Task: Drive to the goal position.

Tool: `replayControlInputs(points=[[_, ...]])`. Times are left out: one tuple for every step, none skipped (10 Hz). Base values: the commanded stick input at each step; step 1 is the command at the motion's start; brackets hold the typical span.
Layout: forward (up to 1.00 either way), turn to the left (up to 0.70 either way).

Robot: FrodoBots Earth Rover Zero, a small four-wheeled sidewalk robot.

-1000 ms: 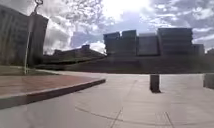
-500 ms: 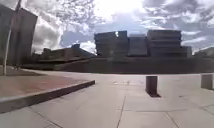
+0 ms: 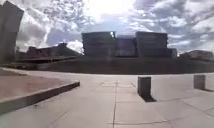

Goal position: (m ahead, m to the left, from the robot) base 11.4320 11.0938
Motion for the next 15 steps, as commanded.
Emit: replayControlInputs(points=[[0.99, 0.01], [0.99, 0.03], [0.99, 0.15], [0.99, 0.36], [0.99, 0.41], [0.99, 0.41], [0.99, 0.41], [0.99, 0.41], [0.99, 0.01], [0.98, 0.01], [0.98, 0.01], [0.98, 0.01], [0.98, -0.01], [0.98, -0.35], [0.98, -0.15]])
